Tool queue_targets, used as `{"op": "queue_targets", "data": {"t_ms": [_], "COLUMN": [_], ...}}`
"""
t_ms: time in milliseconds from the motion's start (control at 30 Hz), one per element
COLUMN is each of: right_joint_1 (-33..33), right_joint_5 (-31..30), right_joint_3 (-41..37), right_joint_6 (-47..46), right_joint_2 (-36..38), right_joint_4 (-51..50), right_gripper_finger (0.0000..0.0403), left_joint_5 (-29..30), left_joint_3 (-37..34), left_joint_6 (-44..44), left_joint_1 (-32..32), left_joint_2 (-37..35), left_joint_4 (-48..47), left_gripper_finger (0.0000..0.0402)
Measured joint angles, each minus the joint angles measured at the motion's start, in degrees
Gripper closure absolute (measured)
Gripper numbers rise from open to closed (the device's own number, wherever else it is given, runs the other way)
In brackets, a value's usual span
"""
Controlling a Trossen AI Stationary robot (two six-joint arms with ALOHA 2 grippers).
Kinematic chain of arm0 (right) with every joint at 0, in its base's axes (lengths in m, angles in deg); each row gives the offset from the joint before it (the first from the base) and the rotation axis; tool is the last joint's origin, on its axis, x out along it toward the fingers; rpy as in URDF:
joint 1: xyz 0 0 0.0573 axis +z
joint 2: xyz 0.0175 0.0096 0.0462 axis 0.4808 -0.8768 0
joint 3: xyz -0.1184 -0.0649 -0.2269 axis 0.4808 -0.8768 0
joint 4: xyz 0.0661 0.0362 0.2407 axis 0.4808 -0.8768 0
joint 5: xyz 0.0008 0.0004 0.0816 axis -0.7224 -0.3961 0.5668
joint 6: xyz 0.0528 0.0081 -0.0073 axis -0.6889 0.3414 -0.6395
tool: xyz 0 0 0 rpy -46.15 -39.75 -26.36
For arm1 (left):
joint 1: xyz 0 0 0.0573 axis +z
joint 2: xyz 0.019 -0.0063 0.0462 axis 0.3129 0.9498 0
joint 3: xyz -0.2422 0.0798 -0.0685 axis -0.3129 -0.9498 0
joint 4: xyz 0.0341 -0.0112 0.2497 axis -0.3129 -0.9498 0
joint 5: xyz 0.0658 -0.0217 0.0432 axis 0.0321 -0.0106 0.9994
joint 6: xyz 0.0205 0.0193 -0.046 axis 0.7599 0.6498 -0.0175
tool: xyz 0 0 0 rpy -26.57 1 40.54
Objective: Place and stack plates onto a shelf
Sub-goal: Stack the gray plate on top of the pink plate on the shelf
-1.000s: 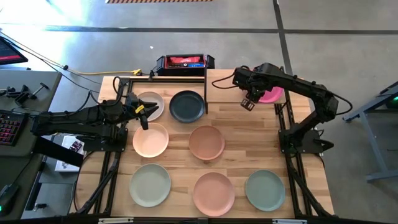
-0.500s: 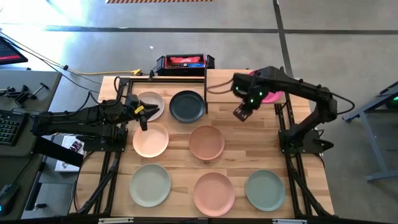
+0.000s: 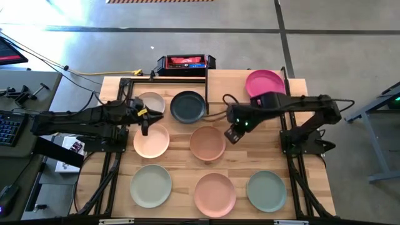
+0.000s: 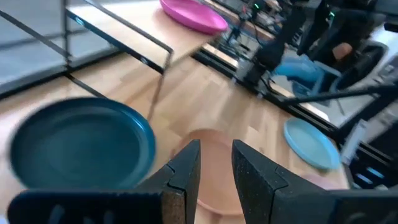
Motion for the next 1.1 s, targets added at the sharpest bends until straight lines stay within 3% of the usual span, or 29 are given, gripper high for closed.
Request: {"op": "queue_targets", "data": {"t_ms": [267, 500, 700, 900, 1100], "right_joint_1": [7.51, 10.4, 10.69, 10.54, 10.92], "right_joint_5": [-7.16, -12.59, -12.99, -14.19, -14.43], "right_joint_3": [0.0, 0.0, -0.04, -0.07, -0.07], "right_joint_6": [-12.0, -18.36, -17.95, -17.92, -17.91], "right_joint_2": [-0.02, -0.04, -0.66, -1.01, -1.01], "right_joint_4": [0.08, 0.58, 0.76, 0.47, 0.43], "right_gripper_finger": [0.0307, 0.0307, 0.0307, 0.0307, 0.0307], "left_joint_5": [-11.52, -20.1, -31.4, -30.64, -24.67], "left_joint_3": [0.0, 0.0, 0.02, 0.04, 0.07], "left_joint_6": [-7.57, -12.17, -10.86, -1.93, 8.76], "left_joint_1": [-0.03, -0.46, -6.75, -14.99, -20.48], "left_joint_2": [5.21, 9.78, 12.49, 15.83, 20.64], "left_joint_4": [0.01, 0.05, 0.07, 1.0, 1.42], "left_gripper_finger": [0.0322, 0.0322, 0.0322, 0.0322, 0.0322]}}
